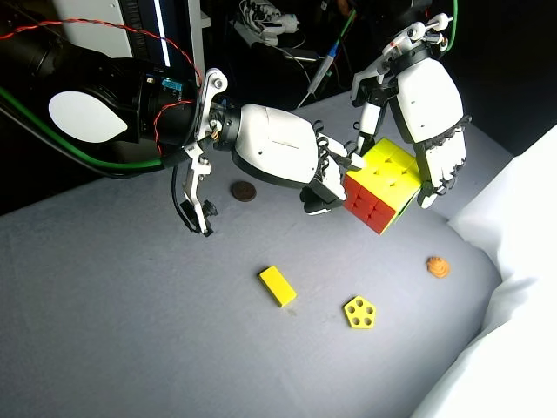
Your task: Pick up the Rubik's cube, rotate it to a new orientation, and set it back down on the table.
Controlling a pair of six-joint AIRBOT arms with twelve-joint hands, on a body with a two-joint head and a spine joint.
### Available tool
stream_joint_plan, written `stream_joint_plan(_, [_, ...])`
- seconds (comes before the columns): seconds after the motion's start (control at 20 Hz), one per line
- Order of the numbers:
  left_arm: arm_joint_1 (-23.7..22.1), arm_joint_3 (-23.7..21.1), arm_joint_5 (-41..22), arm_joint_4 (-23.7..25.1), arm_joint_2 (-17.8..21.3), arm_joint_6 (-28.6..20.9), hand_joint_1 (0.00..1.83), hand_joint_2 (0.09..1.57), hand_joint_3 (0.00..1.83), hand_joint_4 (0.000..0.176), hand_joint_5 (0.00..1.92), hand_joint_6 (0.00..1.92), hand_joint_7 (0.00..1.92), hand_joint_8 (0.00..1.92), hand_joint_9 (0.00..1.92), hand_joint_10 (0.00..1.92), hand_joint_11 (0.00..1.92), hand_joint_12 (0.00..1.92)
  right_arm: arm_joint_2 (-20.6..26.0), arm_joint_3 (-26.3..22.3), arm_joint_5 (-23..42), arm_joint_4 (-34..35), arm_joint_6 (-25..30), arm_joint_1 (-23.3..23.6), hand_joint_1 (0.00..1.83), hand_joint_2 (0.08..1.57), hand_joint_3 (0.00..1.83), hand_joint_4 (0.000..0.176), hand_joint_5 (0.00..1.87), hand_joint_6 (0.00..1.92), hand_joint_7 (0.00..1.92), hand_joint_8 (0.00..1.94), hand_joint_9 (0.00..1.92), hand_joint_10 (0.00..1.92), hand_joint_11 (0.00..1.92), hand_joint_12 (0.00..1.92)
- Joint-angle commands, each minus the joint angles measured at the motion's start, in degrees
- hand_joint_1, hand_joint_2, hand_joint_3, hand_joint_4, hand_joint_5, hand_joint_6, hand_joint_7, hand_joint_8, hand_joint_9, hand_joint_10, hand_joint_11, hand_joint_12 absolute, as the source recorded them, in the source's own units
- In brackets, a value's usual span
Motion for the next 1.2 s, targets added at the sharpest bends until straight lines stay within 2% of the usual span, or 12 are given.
stream_joint_plan(0.0, [-1.6, 0.0, 0.4, 6.5, 0.8, -0.6, 1.03, 1.40, 0.00, 0.023, 0.52, 1.69, 0.47, 1.76, 0.26, 1.69, 0.19, 1.83, -0.1, -0.4, 4.0, -0.2, -0.5, 0.0, 0.15, 1.22, 0.00, 0.000, 0.16, 0.01, 0.53, 1.74, 0.58, 1.92, 0.49, 1.92])
stream_joint_plan(0.05, [-1.6, 0.0, 0.4, 6.5, 0.8, -0.6, 1.02, 1.40, 0.00, 0.027, 0.50, 1.71, 0.48, 1.77, 0.26, 1.71, 0.19, 1.84, -0.1, -0.4, 4.0, -0.2, -0.6, -0.1, 0.14, 1.22, 0.00, 0.000, 0.17, 0.01, 0.53, 1.74, 0.57, 1.92, 0.49, 1.92])
stream_joint_plan(0.1, [-1.6, 0.0, 0.4, 6.5, 0.8, -0.6, 1.15, 1.24, 0.00, 0.000, 0.27, 1.59, 0.27, 1.65, 0.26, 1.67, 0.15, 1.83, -0.1, -0.4, 4.0, -0.2, -0.6, -0.1, 0.17, 1.22, 0.00, 0.000, 0.16, 0.00, 0.52, 1.78, 0.57, 1.92, 0.49, 1.92])
stream_joint_plan(0.3, [-1.6, 0.0, 0.4, 6.5, 0.9, -0.6, 1.03, 1.40, 0.00, 0.029, 0.50, 1.72, 0.50, 1.74, 0.28, 1.66, 0.19, 1.81, -0.1, -0.5, 4.0, -0.2, -0.6, -0.2, 0.16, 1.22, 0.00, 0.000, 0.19, 0.01, 0.54, 1.76, 0.59, 1.92, 0.53, 1.92])
stream_joint_plan(0.45, [-1.7, 0.0, 0.4, 6.5, 0.9, -0.6, 1.04, 1.39, 0.00, 0.025, 0.53, 1.70, 0.49, 1.72, 0.30, 1.64, 0.22, 1.80, -0.1, -0.5, 4.0, -0.2, -0.6, 0.0, 0.14, 1.22, 0.00, 0.000, 0.18, 0.01, 0.54, 1.76, 0.58, 1.92, 0.47, 1.92])
stream_joint_plan(0.5, [-1.7, 0.0, 0.4, 6.5, 0.9, -0.6, 1.18, 1.24, 0.00, 0.000, 0.28, 1.61, 0.29, 1.63, 0.27, 1.64, 0.18, 1.80, -0.1, -0.5, 4.0, -0.1, -0.6, 0.1, 0.17, 1.22, 0.00, 0.000, 0.19, 0.01, 0.56, 1.76, 0.59, 1.92, 0.48, 1.92])
stream_joint_plan(0.55, [-1.7, 0.0, 0.4, 6.5, 0.9, -0.6, 1.04, 1.38, 0.00, 0.009, 0.41, 1.75, 0.44, 1.74, 0.26, 1.69, 0.18, 1.83, -0.1, -0.5, 4.1, -0.1, -0.6, 0.3, 0.18, 1.22, 0.00, 0.000, 0.19, 0.01, 0.54, 1.78, 0.59, 1.92, 0.49, 1.92])
stream_joint_plan(0.6, [-1.8, 0.0, 0.4, 6.5, 0.9, -0.6, 1.01, 1.37, 0.00, 0.000, 0.50, 1.68, 0.24, 1.70, 0.22, 1.72, 0.15, 1.86, -0.1, -0.4, 4.3, -0.1, -0.6, 0.4, 0.13, 1.23, 0.00, 0.000, 0.19, 0.01, 0.54, 1.77, 0.59, 1.92, 0.48, 1.92])
stream_joint_plan(0.65, [-1.8, 0.0, 0.4, 6.5, 0.9, -0.6, 1.02, 1.40, 0.00, 0.000, 0.50, 1.72, 0.43, 1.74, 0.27, 1.69, 0.20, 1.83, -0.1, -0.4, 4.5, -0.1, -0.6, 0.5, 0.12, 1.22, 0.00, 0.000, 0.18, 0.00, 0.54, 1.75, 0.57, 1.92, 0.47, 1.92])
stream_joint_plan(0.7, [-1.8, 0.0, 0.4, 6.5, 0.9, -0.6, 1.02, 1.40, 0.00, 0.025, 0.51, 1.73, 0.47, 1.75, 0.28, 1.69, 0.21, 1.83, -0.1, -0.4, 4.7, 0.1, -0.6, 0.7, 0.16, 1.22, 0.00, 0.000, 0.18, 0.00, 0.54, 1.75, 0.58, 1.92, 0.49, 1.92])
stream_joint_plan(0.8, [-1.9, 0.0, 0.4, 6.5, 0.9, -0.6, 1.01, 1.41, 0.00, 0.029, 0.48, 1.75, 0.47, 1.77, 0.27, 1.69, 0.19, 1.84, -0.1, -0.4, 4.7, 0.4, -0.6, 1.0, 0.17, 1.22, 0.00, 0.000, 0.19, 0.01, 0.55, 1.77, 0.60, 1.92, 0.51, 1.92])
stream_joint_plan(1.15, [-1.9, 0.0, 0.4, 6.5, 1.0, -0.6, 1.04, 1.39, 0.00, 0.017, 0.55, 1.67, 0.47, 1.75, 0.29, 1.68, 0.23, 1.82, -0.6, -0.3, 4.7, 2.3, -2.6, 1.7, 0.16, 1.22, 0.00, 0.000, 0.18, 0.01, 0.55, 1.74, 0.58, 1.92, 0.48, 1.92])
